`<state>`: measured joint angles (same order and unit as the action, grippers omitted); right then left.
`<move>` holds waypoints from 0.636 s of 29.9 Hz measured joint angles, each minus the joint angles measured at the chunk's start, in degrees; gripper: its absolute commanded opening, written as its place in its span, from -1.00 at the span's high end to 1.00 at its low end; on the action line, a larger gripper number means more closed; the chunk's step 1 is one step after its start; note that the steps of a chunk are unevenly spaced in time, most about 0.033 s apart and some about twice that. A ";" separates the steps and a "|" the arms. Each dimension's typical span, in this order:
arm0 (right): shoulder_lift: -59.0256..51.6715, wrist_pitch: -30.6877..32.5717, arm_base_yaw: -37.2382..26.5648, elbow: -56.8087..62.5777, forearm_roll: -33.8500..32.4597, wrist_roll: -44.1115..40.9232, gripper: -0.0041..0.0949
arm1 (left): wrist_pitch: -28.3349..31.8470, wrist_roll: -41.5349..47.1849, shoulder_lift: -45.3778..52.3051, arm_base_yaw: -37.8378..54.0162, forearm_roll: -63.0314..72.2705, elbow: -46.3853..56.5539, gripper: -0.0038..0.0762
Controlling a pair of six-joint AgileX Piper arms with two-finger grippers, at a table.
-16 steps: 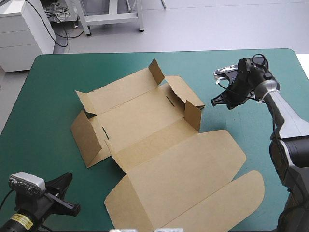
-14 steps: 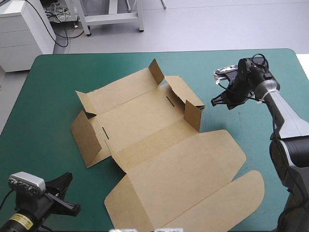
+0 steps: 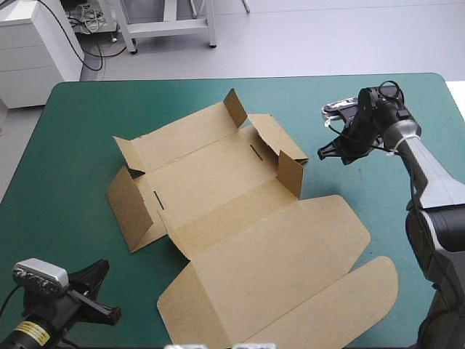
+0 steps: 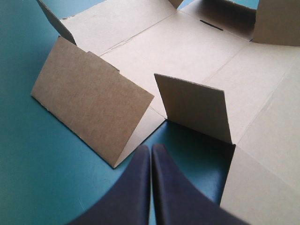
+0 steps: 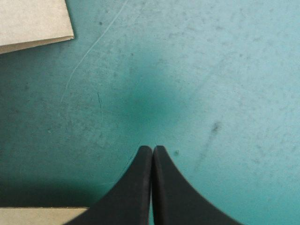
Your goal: Fold the box
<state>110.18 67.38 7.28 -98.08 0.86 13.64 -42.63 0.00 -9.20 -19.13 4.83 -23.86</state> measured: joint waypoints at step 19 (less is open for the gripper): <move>0.00 0.16 0.00 0.00 3.84 6.31 -0.23 | 0.00 0.00 0.00 0.00 0.00 0.00 0.92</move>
<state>110.18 67.55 7.28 -98.08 4.70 19.95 -42.63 0.00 -9.20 -19.13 4.83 -23.86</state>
